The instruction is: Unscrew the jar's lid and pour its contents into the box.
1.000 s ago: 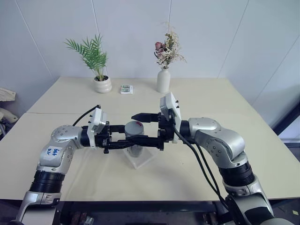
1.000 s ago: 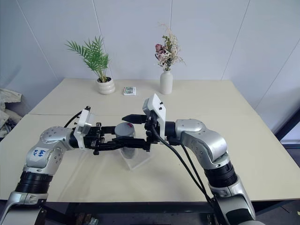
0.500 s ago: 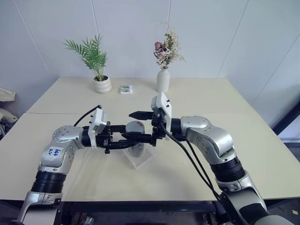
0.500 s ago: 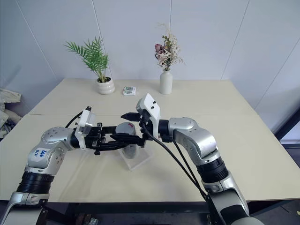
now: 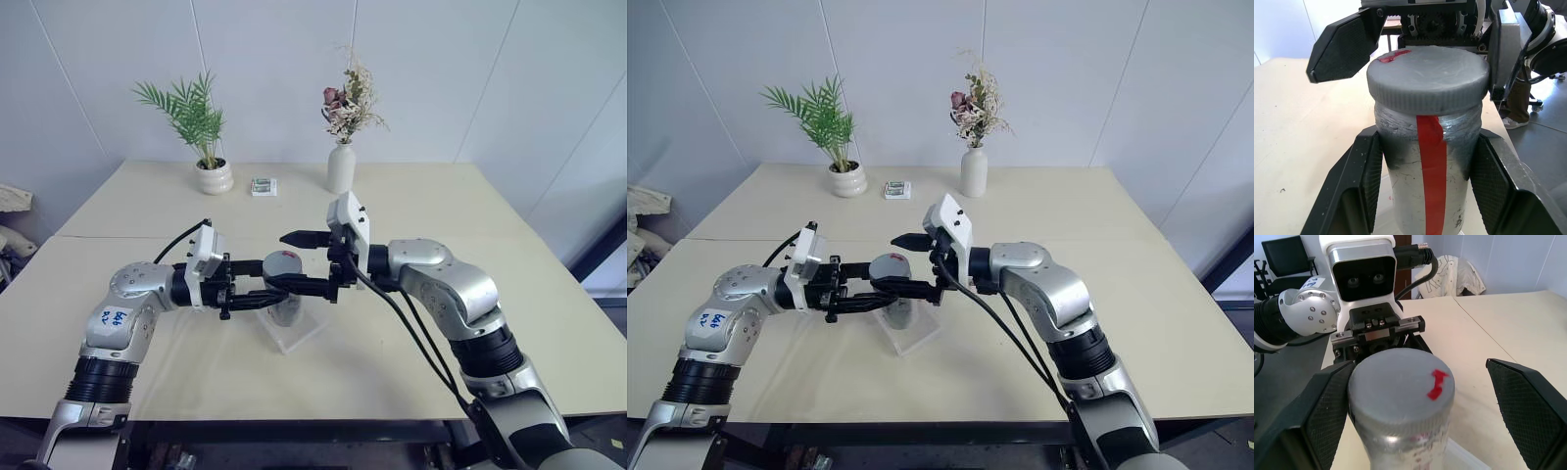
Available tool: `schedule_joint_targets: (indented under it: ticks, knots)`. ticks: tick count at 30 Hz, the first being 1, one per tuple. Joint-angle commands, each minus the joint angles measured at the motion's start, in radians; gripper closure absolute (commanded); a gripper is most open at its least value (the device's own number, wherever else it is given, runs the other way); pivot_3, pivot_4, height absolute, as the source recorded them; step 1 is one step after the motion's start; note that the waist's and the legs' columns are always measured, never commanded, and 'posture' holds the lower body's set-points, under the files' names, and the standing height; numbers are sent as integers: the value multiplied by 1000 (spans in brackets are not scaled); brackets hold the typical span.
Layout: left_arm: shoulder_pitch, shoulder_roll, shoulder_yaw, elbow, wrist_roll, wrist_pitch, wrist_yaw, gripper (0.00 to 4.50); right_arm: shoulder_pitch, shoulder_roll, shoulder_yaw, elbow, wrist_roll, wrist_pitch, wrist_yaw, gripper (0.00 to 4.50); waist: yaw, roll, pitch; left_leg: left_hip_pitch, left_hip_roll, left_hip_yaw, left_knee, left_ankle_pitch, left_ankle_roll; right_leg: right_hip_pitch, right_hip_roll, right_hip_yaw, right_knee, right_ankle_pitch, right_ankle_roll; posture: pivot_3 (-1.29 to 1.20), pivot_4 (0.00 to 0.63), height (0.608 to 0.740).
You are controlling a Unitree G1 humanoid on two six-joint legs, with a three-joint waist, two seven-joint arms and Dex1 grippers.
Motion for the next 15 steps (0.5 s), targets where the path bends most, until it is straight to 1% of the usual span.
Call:
schedule_joint_targets:
  ticks: [1,15]
  knots:
    - [-15,-1,13,-15,-15,-9,-8,2164,7,-30,-50,-8,-2,-18,-1,23,0,0,0,0,0,0,0,0,0,0,0,0,0,0,0,0,150,740]
    - [-17,0,12,-11,-16,-10,-7,2164,32,-103,-107,-11,38,-20,31,23,1,0,0,0,0,0,0,0,0,0,0,0,0,0,0,0,150,740]
